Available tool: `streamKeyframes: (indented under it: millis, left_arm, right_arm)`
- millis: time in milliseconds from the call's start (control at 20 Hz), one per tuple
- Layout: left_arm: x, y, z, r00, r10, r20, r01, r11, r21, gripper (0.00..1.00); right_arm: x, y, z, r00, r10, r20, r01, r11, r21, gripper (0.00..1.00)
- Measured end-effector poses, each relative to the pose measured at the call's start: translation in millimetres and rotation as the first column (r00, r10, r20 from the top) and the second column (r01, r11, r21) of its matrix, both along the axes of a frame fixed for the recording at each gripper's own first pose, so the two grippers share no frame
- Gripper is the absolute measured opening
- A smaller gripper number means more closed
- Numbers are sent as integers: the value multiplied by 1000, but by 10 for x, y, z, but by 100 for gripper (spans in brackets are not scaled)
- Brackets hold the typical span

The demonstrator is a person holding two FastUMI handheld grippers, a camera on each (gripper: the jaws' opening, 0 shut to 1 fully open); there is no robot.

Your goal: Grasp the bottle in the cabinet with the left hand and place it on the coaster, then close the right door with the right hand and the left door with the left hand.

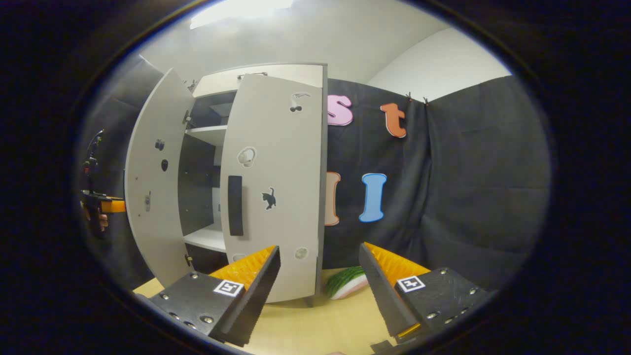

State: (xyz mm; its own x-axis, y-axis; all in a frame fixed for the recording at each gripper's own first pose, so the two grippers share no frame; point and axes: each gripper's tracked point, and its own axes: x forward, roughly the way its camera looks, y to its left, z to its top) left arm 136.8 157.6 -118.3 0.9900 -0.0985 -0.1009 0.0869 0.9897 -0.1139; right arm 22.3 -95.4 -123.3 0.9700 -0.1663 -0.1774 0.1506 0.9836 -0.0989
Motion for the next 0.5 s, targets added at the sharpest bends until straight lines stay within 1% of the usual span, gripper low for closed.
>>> streamKeyframes:
  millis: [50,100,150,200,350,450,500]
  left_arm:
    - [-23,-24,-8,1000,19,-2,-19,1000,13,89]
    - [-21,-44,-3,999,34,-4,-34,999,26,87]
    - [-23,-62,10,999,47,-2,-47,998,34,89]
    - [-28,-73,17,998,56,-6,-56,998,35,87]
    - [-41,-58,-14,996,85,-22,-84,996,26,88]
    - [-49,-64,4,995,97,-26,-96,995,21,89]
    - [-51,-61,1,994,101,-34,-100,995,26,88]
  right_arm:
    - [-60,-41,43,1000,-4,-3,4,1000,1,98]
    - [-132,-74,113,1000,-3,5,3,1000,0,98]
    - [-178,-115,187,1000,-3,12,3,1000,2,98]
    - [-212,-132,232,1000,-2,11,2,1000,9,98]
    - [-343,-107,430,999,15,39,-16,999,31,97]
    - [-426,-131,525,998,5,57,-7,999,41,97]
    - [-480,-152,528,998,-13,53,11,999,44,97]
